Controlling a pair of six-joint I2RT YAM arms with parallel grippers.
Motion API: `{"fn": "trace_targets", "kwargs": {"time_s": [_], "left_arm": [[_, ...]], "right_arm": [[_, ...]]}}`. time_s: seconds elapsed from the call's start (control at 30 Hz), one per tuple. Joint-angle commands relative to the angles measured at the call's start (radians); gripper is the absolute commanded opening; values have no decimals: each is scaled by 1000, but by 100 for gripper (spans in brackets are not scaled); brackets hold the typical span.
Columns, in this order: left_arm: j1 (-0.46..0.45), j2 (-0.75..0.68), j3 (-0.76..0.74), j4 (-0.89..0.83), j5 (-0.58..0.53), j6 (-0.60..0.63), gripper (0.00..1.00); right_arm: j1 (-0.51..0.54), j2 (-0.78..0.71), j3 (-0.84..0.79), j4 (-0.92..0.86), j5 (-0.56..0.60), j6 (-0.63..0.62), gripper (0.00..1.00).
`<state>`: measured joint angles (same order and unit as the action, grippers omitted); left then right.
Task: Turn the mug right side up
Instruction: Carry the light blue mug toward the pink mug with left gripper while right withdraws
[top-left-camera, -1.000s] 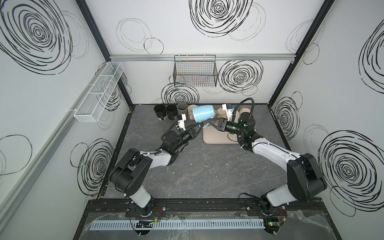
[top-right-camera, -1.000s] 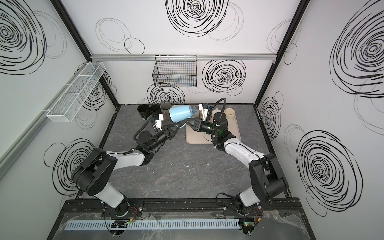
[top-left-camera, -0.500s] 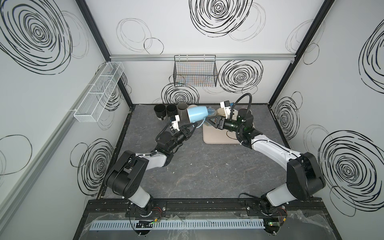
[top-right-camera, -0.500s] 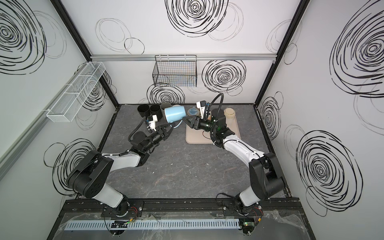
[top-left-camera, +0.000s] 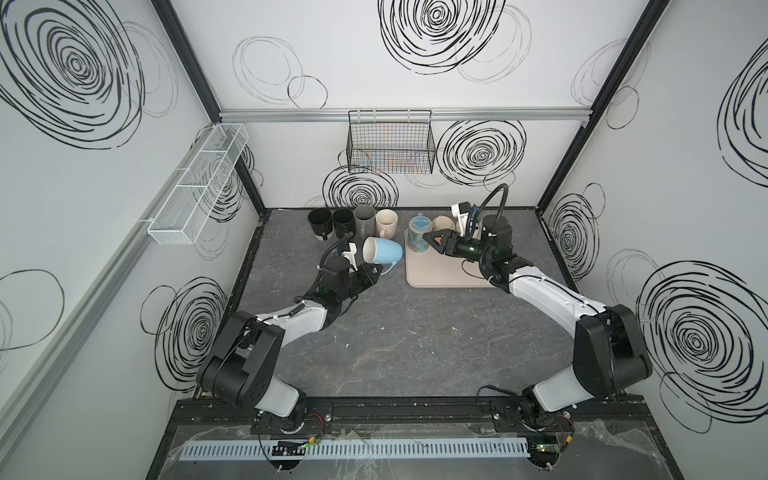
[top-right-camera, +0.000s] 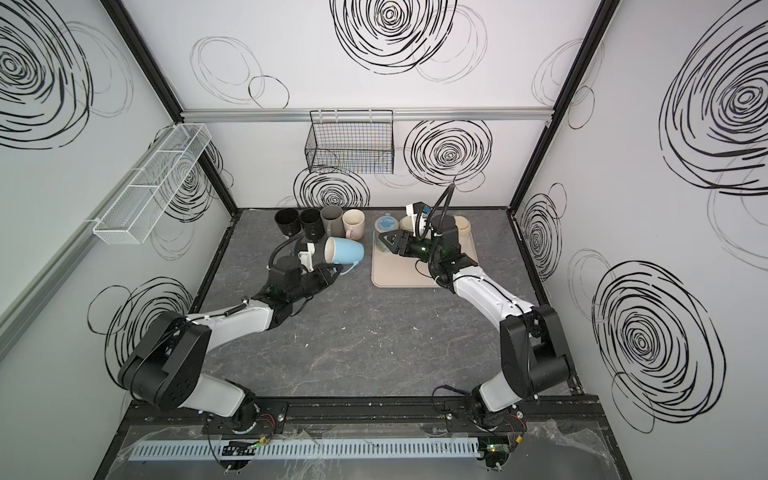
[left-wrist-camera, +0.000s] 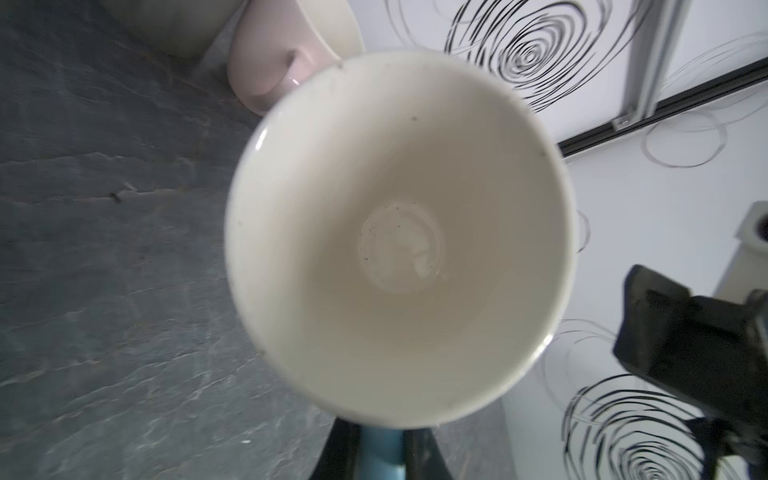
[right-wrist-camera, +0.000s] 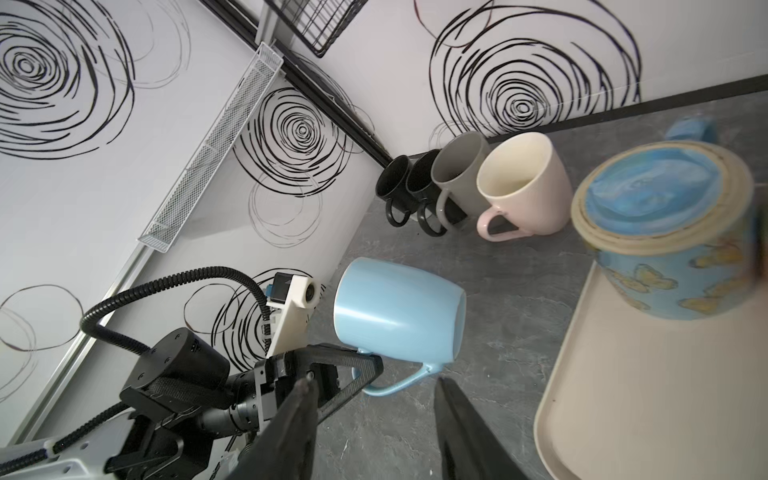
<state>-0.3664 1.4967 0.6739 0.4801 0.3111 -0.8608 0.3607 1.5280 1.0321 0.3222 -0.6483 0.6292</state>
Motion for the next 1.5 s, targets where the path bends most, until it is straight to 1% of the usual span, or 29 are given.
{"fn": "trace_targets", "kwargs": {"time_s": [0.0, 0.27, 0.47, 0.67, 0.87, 1.1, 1.27, 1.47], "left_arm": [[-8, -7, 112, -129, -74, 221, 0], [-62, 136, 357, -417, -226, 480, 0], [-80, 260, 547, -560, -295, 632, 0], [-83, 389, 726, -682, -341, 759, 0], [-85, 499, 881, -764, -395, 840, 0], [-84, 612, 1025, -828, -417, 894, 0], [-74, 654, 1075, -865, -434, 899, 0], [-66, 654, 1089, -915, -461, 921, 0]], "right_arm": [[-32, -12, 6, -22, 7, -7, 50], [-102, -23, -7, -46, -16, -17, 50], [-159, -23, 17, -121, -8, -32, 50], [-218, -13, 31, -180, -11, -44, 50], [-256, 4, 45, -199, -15, -41, 50], [-285, 27, 78, -229, 0, -60, 50], [-328, 58, 108, -278, 69, -92, 50], [-358, 119, 207, -375, 199, -176, 52]]}}
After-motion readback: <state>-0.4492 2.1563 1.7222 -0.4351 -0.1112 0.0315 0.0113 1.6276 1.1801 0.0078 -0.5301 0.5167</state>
